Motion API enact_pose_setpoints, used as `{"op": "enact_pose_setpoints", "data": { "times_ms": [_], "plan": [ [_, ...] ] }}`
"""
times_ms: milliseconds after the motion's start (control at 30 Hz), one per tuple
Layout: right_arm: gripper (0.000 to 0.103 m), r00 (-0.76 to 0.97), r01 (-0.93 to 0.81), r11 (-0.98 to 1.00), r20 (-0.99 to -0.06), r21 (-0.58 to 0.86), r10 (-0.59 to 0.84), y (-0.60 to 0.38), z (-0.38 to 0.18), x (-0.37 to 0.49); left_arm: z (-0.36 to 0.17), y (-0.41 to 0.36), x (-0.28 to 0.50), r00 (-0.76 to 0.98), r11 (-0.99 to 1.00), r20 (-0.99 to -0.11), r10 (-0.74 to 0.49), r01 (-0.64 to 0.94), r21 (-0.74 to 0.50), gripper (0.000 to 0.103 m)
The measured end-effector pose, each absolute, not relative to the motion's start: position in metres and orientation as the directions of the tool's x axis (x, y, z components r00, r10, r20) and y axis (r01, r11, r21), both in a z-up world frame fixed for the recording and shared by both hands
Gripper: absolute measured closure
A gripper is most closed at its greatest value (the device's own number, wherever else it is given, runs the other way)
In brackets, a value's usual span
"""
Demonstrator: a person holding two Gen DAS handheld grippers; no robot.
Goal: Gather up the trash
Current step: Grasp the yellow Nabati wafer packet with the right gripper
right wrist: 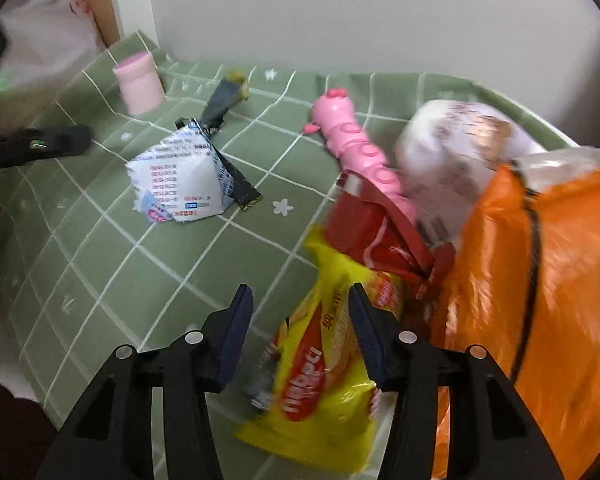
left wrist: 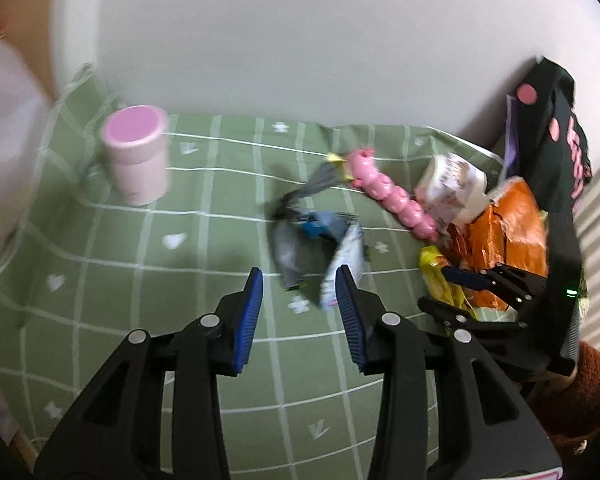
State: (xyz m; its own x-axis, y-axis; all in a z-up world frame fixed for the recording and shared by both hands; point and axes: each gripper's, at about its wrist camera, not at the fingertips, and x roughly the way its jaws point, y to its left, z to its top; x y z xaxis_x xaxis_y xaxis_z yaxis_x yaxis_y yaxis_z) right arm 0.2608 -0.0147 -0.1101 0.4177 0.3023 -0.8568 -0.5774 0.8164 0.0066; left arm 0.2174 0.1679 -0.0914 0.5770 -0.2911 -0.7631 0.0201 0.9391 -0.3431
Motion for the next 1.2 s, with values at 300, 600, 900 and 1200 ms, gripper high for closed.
{"op": "enact_pose_setpoints", "data": {
  "times_ms": [300,600,900,1200],
  "plan": [
    [0.056,0.436,-0.457,0.873,-0.812,0.171,0.387,-0.071,-0.09,0.221,-0.126,0.122,0.254,0.474,0.943,-0.822,-0.315,0.058,-0.328,0.073],
    [0.056,0.438,-0.438,0.875,-0.801,0.205,0.407,-0.091,-0.103,0.234,-0.13,0.12,0.23,0.38,0.862,-0.781,-0.495,0.103,-0.496,0.098],
    [0.056,0.436,-0.453,0.874,-0.812,0.174,0.387,-0.072,-0.112,0.253,-0.126,0.129,0.21,0.381,0.891,-0.811,-0.444,0.095,-0.443,0.08],
    [0.056,0.465,-0.447,0.855,-0.748,0.263,0.473,-0.077,-0.101,0.22,-0.103,0.153,0.208,0.528,0.928,-0.775,-0.347,0.075,-0.365,0.067]
  ]
}}
